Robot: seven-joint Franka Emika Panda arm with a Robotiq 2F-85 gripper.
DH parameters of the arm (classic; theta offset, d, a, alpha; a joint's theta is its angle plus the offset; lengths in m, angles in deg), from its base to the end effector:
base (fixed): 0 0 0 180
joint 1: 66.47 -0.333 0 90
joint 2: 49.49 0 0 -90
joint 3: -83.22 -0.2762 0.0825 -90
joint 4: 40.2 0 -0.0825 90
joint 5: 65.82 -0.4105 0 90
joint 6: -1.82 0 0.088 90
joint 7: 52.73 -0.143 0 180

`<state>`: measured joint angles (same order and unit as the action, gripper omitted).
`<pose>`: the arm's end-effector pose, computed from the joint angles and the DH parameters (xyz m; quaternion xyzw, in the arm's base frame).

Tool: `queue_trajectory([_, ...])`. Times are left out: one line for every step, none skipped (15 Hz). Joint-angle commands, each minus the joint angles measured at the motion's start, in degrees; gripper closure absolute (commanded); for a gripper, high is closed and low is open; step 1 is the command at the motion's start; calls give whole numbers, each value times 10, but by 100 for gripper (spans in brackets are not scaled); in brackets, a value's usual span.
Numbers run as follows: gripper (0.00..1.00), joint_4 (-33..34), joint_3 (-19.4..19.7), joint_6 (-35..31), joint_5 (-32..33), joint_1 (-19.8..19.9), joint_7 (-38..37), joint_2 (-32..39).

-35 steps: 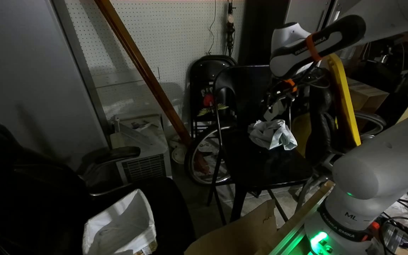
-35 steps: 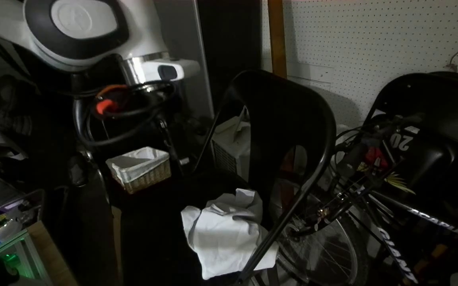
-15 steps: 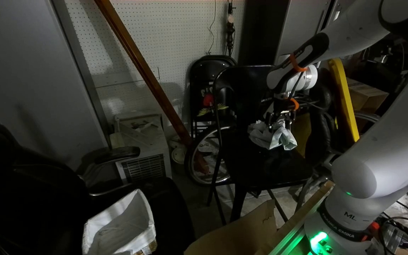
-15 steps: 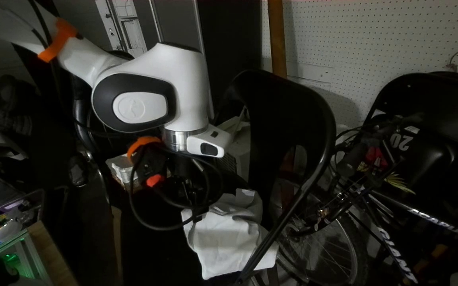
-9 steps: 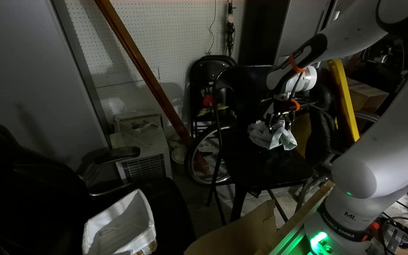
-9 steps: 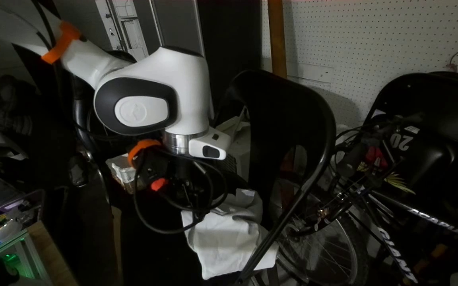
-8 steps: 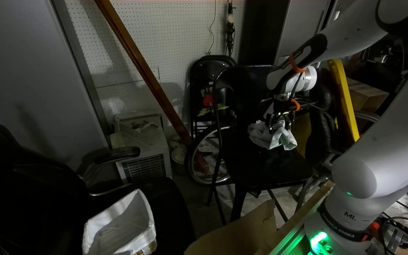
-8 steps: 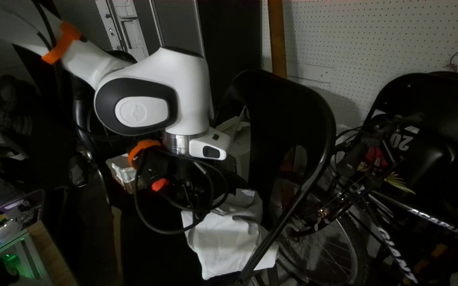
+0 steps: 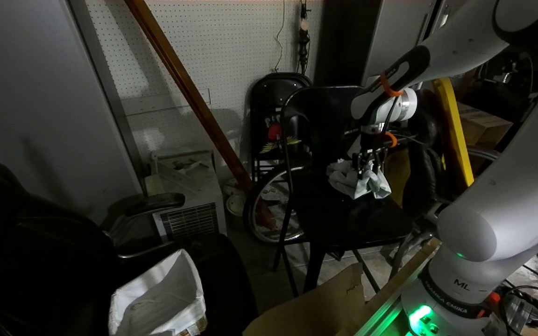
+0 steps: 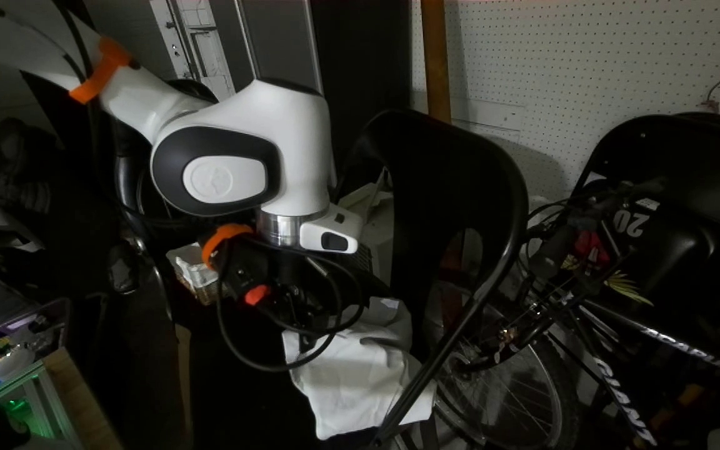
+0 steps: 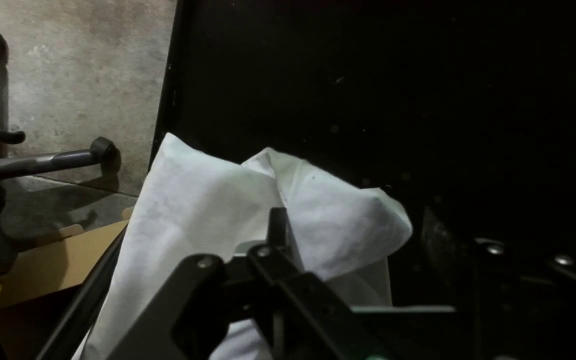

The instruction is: Lay the white object over the chair

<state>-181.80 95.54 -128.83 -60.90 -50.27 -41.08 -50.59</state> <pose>0.4061 -0.2250 0.1904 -0.9892 0.1155 0.0903 0.0032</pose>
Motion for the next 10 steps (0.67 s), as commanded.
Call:
queue_trajectory([57,12,8,20,-23,-8,30,2])
queue_trajectory([59,13,8,23,-26,-9,35,0])
queue_trajectory([63,14,8,28,-30,-9,40,-2])
queue_trajectory([70,16,8,33,-35,-9,45,-1])
queue_trajectory([73,17,8,35,-36,-9,47,0])
queue_trajectory([75,18,8,34,-35,-9,48,2])
queue_trajectory([72,19,8,36,-34,-9,48,4])
queue_trajectory([71,20,8,35,-31,-8,46,6])
queue_trajectory([70,20,8,35,-31,-8,45,7])
queue_trajectory([70,20,8,35,-30,-8,44,8])
